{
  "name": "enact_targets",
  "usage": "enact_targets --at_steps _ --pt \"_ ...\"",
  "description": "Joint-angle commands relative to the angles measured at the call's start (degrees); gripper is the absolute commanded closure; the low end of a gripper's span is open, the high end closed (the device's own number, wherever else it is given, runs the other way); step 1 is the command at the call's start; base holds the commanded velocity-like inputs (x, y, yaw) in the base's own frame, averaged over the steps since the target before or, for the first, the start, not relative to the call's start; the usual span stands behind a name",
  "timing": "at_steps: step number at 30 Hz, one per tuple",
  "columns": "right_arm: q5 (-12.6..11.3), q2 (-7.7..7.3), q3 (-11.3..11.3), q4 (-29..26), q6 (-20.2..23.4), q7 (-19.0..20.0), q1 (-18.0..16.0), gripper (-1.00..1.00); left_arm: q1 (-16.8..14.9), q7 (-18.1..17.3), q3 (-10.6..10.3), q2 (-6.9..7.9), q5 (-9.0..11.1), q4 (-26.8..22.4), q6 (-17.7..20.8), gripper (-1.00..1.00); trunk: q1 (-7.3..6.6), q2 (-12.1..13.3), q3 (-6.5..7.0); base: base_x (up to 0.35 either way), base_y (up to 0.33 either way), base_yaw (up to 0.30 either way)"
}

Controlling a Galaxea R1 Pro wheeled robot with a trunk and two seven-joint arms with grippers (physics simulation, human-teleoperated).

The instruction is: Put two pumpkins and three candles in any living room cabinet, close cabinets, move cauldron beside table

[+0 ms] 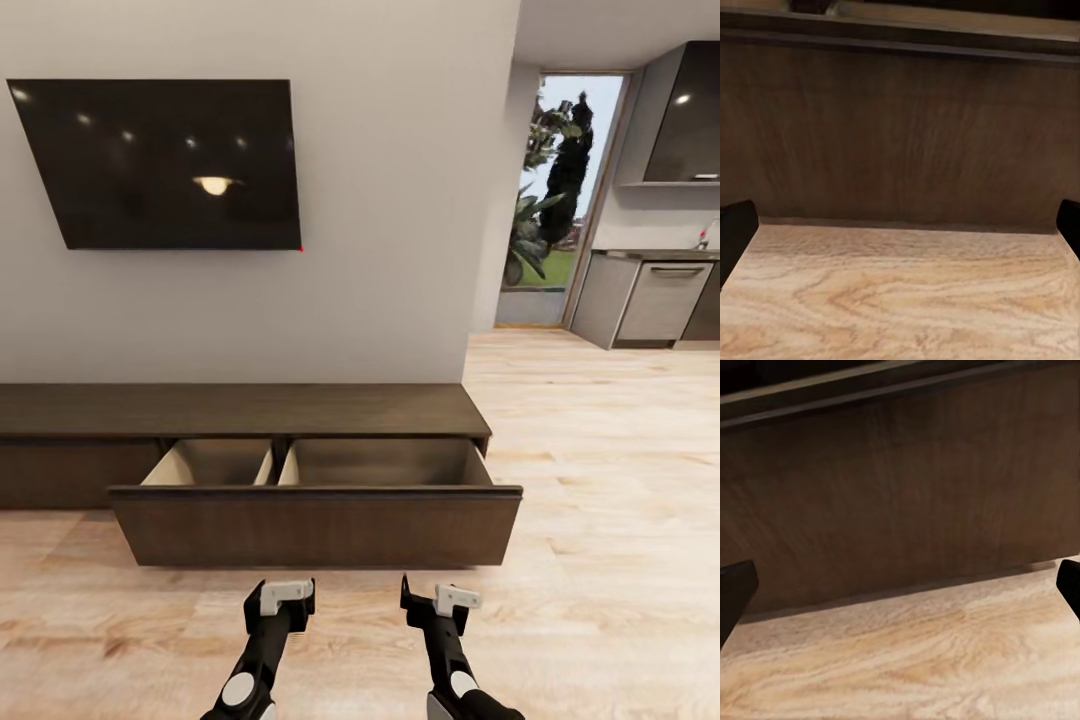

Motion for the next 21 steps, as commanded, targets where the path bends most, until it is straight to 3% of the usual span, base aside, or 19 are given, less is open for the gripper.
enact_targets --at_steps 1,17,21 --pt "-0.2 -0.02 0.5 0.0 -0.2 -0.5 -0.1 -1.0 -0.1 0.4 -0.3 0.07 0.6 0.0 -0.3 -1.0 0.01 0.0 -0.06 0.273 0.0 0.0" --pt "-0.2 0.24 0.6 0.0 -0.2 -0.4 -0.1 -1.0 -0.1 0.9 -0.3 0.13 0.6 -0.2 -0.4 -1.0 0.01 0.0 -0.06 0.276 0.0 0.0" --pt "-0.2 0.24 0.6 0.0 -0.2 -0.4 -0.1 -1.0 -0.1 0.9 -0.3 0.09 0.6 -0.3 -0.5 -1.0 0.01 0.0 -0.06 0.14 0.0 0.0"
